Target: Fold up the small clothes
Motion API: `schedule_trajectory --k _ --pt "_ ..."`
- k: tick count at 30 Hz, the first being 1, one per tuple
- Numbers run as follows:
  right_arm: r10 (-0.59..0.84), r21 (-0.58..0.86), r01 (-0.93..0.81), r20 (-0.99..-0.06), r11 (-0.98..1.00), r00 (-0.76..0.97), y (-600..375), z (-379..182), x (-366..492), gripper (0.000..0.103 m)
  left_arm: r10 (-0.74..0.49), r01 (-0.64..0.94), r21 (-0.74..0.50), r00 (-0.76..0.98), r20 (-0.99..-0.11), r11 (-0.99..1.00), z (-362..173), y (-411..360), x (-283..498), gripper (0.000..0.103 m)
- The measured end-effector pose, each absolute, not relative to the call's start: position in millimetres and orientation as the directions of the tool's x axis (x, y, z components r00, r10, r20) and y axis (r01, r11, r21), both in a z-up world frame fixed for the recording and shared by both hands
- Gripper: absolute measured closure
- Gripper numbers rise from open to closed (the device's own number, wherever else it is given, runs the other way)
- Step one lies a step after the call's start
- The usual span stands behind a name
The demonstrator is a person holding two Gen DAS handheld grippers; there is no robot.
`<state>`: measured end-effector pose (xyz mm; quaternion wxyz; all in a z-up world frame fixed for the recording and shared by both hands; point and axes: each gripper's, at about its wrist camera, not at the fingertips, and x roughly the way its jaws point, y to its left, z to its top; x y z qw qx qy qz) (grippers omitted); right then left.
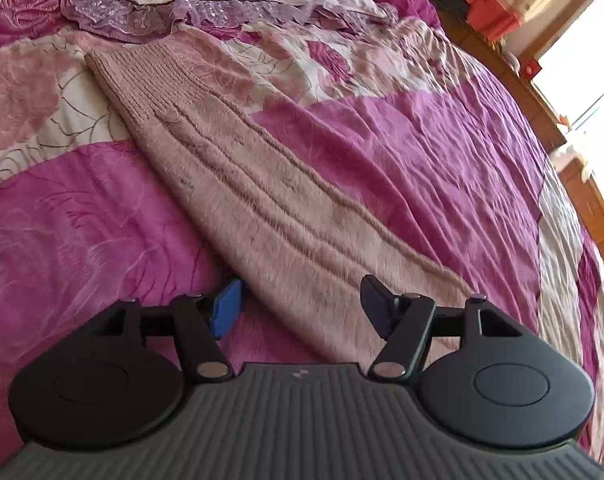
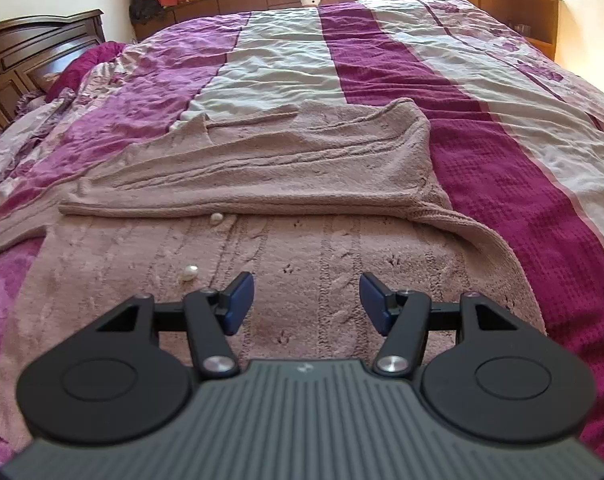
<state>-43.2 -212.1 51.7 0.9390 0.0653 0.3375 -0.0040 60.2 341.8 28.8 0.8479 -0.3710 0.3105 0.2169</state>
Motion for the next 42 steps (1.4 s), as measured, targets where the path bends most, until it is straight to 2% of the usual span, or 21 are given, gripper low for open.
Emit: schedule_trajectory --k 6,7,8,9,10,11,21,28,34,42 --pt "0.017 0.114 0.073 -0.639 0.991 0.769 -215 49 -41 0.042 0.185 -0.600 -0.492 0.732 -0.655 0.631 26 348 82 0.035" --pt "0.015 0.114 0.075 -0.639 0.991 0.769 -216 49 -41 0.042 0.187 -0.590 -0.481 0.736 -0.650 0.648 27 348 86 0.045" --pt "0.013 0.114 0.078 -0.639 0.990 0.770 -216 49 -40 0.042 0.193 -0.583 -0.462 0.736 -0.649 0.669 29 347 89 0.067" --pt "0.011 0.113 0.079 -0.639 0.990 0.769 -217 49 -40 0.042 0.199 -0.581 -0.441 0.730 -0.653 0.684 30 346 91 0.078" --pt "0.010 0.113 0.081 -0.639 0.990 0.769 -218 50 -40 0.042 0.198 -0.580 -0.438 0.729 -0.655 0.687 31 347 91 0.088" --pt "0.008 0.113 0.083 -0.638 0.990 0.770 -219 50 -39 0.042 0.194 -0.578 -0.451 0.735 -0.649 0.681 31 348 89 0.091" --pt "0.016 0.135 0.089 -0.627 0.987 0.779 -225 53 -39 0.042 0.161 -0.393 -0.453 0.868 -0.469 0.800 100 310 72 0.093" --pt "0.022 0.140 0.084 -0.623 0.987 0.782 -228 58 -40 0.042 0.068 -0.243 -0.448 0.926 -0.372 0.860 152 258 77 0.093" --pt "0.024 0.136 0.082 -0.638 0.987 0.769 -232 60 -37 0.042 -0.044 -0.114 -0.447 0.944 -0.328 0.887 178 199 80 0.094" --pt "0.033 0.153 0.084 -0.635 0.985 0.772 -243 62 -36 0.042 -0.145 -0.001 -0.406 0.933 -0.329 0.914 188 107 89 0.094"
